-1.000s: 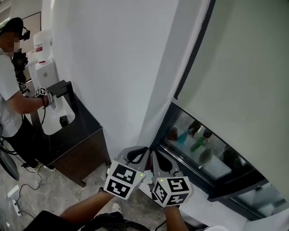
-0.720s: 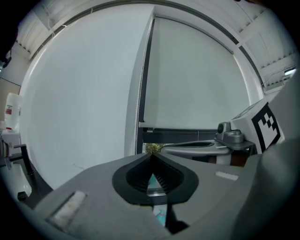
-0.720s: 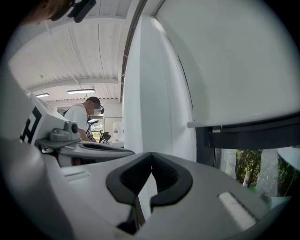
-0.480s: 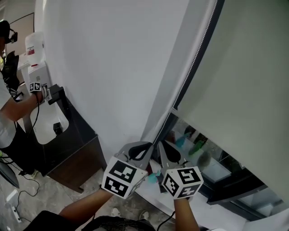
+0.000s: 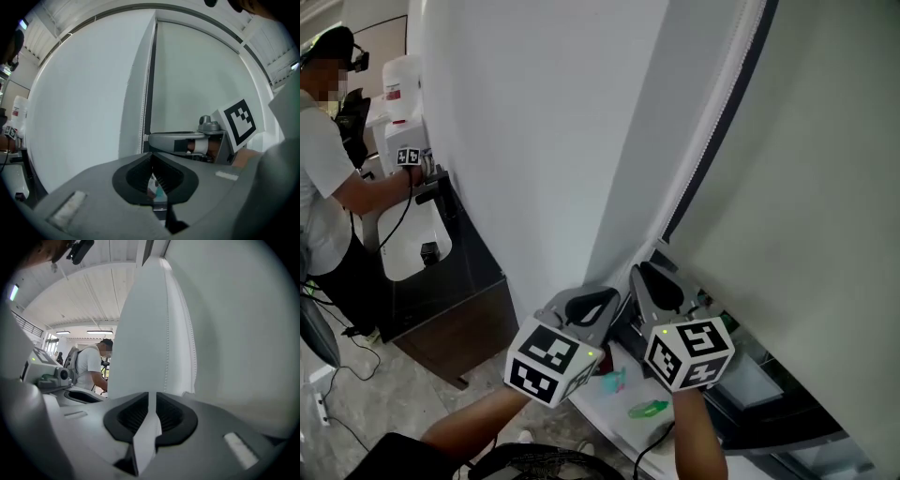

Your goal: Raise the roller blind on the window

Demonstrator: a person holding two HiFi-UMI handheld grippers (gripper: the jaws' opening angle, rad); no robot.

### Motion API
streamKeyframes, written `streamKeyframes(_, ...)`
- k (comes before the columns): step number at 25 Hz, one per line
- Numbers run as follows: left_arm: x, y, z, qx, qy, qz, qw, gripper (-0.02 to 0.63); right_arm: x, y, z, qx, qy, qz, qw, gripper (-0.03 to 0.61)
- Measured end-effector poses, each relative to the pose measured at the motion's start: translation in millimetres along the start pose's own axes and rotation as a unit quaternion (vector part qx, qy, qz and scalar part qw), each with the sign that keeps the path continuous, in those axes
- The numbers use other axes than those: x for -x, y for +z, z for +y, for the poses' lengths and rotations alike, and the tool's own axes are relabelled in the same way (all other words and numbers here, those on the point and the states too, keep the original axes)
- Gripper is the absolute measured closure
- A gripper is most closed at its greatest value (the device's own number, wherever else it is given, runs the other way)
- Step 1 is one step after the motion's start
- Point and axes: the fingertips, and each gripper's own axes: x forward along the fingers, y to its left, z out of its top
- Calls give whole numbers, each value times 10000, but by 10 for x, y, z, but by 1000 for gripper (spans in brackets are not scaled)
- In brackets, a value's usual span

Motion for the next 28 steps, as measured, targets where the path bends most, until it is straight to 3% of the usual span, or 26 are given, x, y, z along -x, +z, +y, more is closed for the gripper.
streamKeyframes(6,-85,3,22,-49,371,14,9993,609,-178,80,-205,58,395,25,9992,521)
streamKeyframes(11,-63,53,46,-66,603,-73,9981,609,-286,122,-115,40,907,-1,9959,496)
streamKeyframes(16,50,184,67,-69,764,-197,9969,609,-294,202,-18,121,1235,-53,9923,516)
streamKeyframes(22,147,259,163,-172,934,-274,9951,609,-342,179,24,315,1416,-111,9894,526)
streamKeyframes(28,119,283,132,-193,847,-250,9959,609,-364,141,20,517,1553,-127,9864,526)
